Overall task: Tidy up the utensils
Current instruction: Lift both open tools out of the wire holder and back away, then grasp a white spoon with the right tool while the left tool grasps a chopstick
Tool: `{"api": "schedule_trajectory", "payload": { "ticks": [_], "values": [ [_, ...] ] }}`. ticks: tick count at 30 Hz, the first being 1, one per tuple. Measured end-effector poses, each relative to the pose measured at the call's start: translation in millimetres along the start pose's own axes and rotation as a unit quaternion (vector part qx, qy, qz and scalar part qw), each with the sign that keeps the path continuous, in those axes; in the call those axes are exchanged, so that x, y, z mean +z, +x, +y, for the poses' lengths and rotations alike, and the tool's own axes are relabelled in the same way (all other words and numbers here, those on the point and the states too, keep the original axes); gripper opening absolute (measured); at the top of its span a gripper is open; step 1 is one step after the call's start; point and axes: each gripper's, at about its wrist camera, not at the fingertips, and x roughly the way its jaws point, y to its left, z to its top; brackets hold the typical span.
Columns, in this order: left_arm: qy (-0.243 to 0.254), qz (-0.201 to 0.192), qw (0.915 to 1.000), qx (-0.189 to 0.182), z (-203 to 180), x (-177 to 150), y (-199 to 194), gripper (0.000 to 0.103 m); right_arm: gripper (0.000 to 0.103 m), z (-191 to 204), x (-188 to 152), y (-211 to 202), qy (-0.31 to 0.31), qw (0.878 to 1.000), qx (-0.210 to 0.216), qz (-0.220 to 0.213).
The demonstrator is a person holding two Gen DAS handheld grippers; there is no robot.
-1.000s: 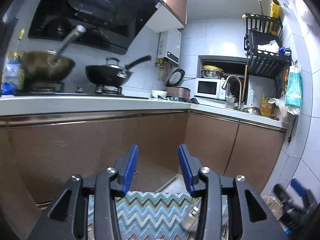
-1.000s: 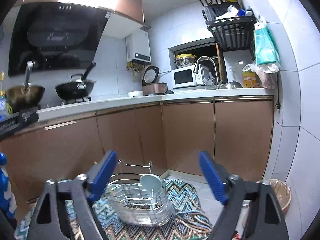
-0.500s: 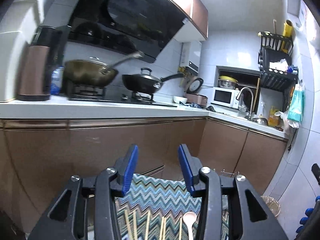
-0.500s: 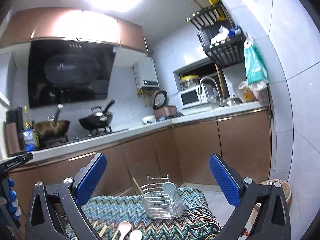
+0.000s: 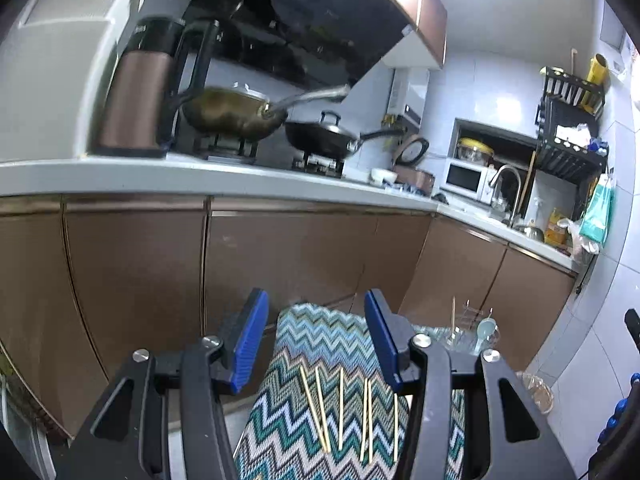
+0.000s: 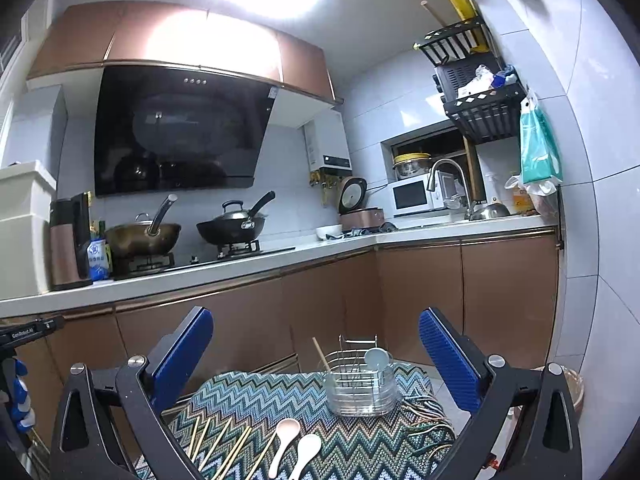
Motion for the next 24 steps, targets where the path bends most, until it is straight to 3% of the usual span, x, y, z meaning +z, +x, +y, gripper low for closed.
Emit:
{"api": "schedule_trajectory", "payload": {
  "ticks": [6,10,14,20,24],
  "values": [
    [0.002,0.082,0.9962,-0.028,-6.2,-23.9,44.0,0.048,0.103,-4.9,-19.2,22.4,0.001,0.999,0.007,0.043],
    [0.003,0.151,0.9870,-0.053,-18.0,-49.3,85.7,0.048,0.103,-15.6,-40.2,47.0,0.010,0.997,0.010,0.078],
    [0.013,0.196,0.9785,-0.063,-32.7,-73.7,119.5,0.048,0.103,-28.1,-64.4,74.3,0.018,0.993,0.011,0.117],
    [0.018,0.277,0.9567,-0.089,-51.8,-102.9,177.7,0.048,0.094,-47.2,-101.5,113.5,0.035,0.983,0.016,0.179],
    [0.016,0.330,0.9389,-0.098,-59.5,-118.1,217.5,0.047,0.080,-53.1,-126.8,139.8,0.045,0.971,0.037,0.230]
  ]
}}
